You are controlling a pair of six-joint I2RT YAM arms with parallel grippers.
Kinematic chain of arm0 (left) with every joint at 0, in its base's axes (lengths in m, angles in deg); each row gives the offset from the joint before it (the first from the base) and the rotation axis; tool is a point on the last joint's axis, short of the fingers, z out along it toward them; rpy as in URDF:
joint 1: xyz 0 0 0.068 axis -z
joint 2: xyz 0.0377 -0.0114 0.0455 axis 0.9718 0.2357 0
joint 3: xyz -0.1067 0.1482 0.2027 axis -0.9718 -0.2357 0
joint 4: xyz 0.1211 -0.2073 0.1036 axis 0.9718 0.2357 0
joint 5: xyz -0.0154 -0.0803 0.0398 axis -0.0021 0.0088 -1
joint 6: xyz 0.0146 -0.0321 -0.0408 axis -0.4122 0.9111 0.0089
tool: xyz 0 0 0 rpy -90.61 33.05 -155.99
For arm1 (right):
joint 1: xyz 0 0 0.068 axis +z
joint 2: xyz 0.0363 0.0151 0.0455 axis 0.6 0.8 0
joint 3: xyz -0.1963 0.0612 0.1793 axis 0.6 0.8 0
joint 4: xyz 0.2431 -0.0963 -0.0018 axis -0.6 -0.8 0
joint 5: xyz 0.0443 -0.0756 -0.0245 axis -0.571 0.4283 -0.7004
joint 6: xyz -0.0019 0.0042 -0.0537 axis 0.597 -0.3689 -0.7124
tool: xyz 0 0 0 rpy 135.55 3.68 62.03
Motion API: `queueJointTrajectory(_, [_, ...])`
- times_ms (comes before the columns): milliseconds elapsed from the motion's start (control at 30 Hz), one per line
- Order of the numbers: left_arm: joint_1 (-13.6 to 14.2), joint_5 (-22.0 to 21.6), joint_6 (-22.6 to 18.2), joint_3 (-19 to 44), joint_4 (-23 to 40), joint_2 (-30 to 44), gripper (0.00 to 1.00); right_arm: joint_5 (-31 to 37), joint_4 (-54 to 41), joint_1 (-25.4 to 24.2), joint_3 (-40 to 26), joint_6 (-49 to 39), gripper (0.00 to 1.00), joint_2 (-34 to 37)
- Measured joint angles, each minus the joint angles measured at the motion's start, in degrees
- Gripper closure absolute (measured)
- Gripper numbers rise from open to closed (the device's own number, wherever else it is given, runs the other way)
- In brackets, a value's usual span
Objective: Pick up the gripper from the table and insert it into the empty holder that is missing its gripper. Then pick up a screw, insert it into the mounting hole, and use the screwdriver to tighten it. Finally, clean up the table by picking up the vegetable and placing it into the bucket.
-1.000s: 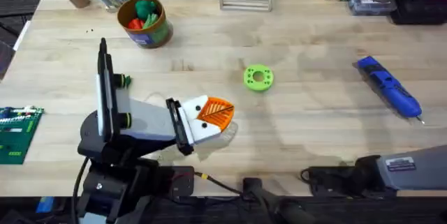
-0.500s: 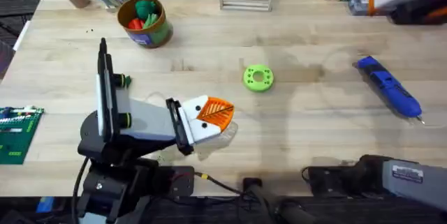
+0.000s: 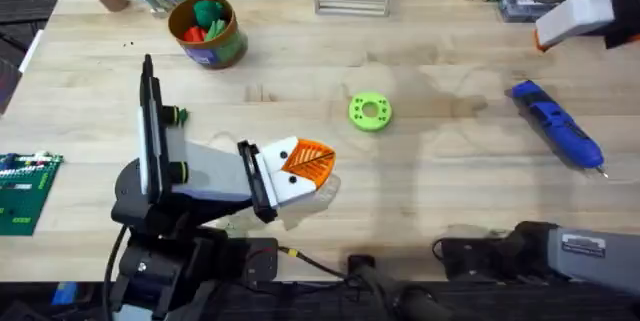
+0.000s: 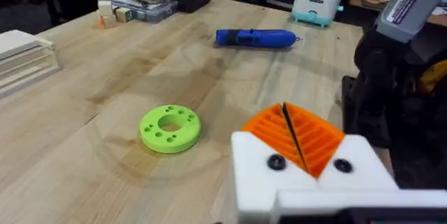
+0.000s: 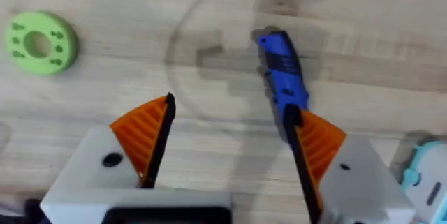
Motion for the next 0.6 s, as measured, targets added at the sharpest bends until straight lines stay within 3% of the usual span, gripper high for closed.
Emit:
queueJointTrajectory(133, [0.0,0.0,0.0,0.0,0.0,-0.02,0.997,1.44,0.88,0.0,0.0,-5.1,0.015,1.31])
queueJointTrajectory(333, [0.0,0.0,0.0,0.0,0.0,0.0,0.997,-0.94,0.9,-0.59,1.07,-21.26,0.015,1.89])
queueJointTrajectory(600, [0.0,0.0,0.0,0.0,0.0,0.0,0.997,-8.94,7.06,-7.91,6.96,-34.25,0.015,1.91])
